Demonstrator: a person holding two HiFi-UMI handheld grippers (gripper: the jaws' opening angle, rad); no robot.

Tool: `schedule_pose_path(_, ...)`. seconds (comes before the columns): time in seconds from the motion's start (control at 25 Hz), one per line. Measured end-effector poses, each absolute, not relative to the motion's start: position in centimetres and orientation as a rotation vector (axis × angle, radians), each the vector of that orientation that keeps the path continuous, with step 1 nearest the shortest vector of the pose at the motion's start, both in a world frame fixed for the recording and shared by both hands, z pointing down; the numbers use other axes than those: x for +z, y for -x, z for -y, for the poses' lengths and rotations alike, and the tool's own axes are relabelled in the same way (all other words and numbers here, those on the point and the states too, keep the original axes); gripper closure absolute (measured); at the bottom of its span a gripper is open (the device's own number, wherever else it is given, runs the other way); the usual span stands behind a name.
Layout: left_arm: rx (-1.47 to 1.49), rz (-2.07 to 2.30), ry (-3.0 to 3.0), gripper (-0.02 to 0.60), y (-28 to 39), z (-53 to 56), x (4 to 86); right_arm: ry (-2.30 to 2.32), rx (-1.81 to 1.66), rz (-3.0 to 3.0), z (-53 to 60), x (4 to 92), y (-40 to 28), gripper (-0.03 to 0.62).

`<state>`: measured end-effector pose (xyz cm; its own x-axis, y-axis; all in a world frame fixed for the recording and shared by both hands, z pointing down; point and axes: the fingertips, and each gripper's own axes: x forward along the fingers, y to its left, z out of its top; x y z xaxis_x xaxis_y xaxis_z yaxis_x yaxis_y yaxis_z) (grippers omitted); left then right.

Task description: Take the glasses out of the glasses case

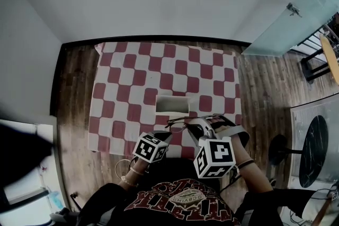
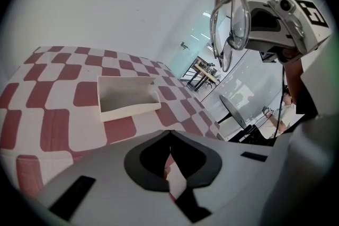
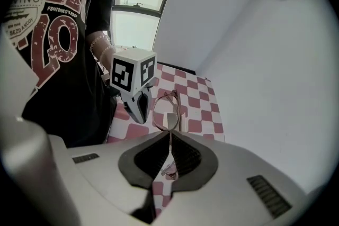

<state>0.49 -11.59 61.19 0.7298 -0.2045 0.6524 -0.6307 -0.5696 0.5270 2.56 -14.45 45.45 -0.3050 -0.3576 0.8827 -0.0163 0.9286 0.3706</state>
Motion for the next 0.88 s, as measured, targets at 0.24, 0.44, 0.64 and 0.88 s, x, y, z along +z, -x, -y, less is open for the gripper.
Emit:
schedule_pose_path(0.24, 0.709, 0.619, -2.148, 0.572, -0.9, 11.2, 61.0, -0.266, -0.355, 1.876, 13.5, 44.1, -2.3, 0.565)
schedule_pose_path(0.44, 0.714, 0.614, -2.142, 0.572, -1.3, 10.9, 61.2, -0.252, -0.370, 1.878, 12.7, 43.3, -2.5, 0.565)
schedule_pose_path(0.64, 0.712, 0.607, -2.150, 0.572, -1.7, 10.7, 60.9, -0.247, -0.383, 1.878, 12.1, 42.6, -2.7, 0.565)
schedule_pose_path(0.88, 0.720, 0.615, -2.171, 0.572, -2.2, 10.7, 60.6, -0.258, -0.389, 1.886, 11.5, 42.1, -3.2, 0.565)
